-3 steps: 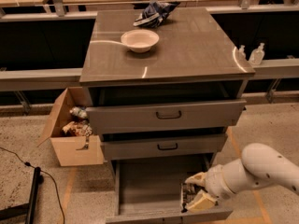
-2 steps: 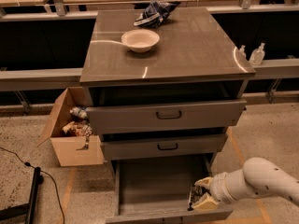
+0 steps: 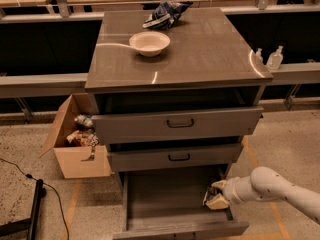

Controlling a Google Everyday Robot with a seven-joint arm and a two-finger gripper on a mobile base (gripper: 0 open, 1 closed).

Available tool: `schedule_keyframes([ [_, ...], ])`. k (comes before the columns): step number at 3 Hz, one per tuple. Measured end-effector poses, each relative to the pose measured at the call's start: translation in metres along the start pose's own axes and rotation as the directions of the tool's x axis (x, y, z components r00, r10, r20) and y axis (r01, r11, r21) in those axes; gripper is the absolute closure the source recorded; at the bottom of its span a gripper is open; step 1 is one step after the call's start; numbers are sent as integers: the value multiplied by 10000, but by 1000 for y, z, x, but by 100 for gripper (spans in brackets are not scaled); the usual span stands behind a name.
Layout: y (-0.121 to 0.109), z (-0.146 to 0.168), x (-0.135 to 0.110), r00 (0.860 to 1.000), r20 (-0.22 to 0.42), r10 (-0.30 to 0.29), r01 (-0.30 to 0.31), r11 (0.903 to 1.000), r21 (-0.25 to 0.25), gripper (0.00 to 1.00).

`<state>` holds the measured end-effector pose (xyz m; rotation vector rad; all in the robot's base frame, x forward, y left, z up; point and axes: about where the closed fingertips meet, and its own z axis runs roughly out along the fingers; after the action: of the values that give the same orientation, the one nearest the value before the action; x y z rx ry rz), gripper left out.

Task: Place rxbar chocolate into bottom drawer

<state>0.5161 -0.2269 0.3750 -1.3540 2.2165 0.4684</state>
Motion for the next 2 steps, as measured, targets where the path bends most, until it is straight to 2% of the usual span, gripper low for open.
schedule_keyframes([
  [1, -22, 2, 1, 9998, 161, 150, -155, 9994, 315, 100],
  [2, -21, 2, 0, 9998, 152, 132, -137, 9995, 295, 100],
])
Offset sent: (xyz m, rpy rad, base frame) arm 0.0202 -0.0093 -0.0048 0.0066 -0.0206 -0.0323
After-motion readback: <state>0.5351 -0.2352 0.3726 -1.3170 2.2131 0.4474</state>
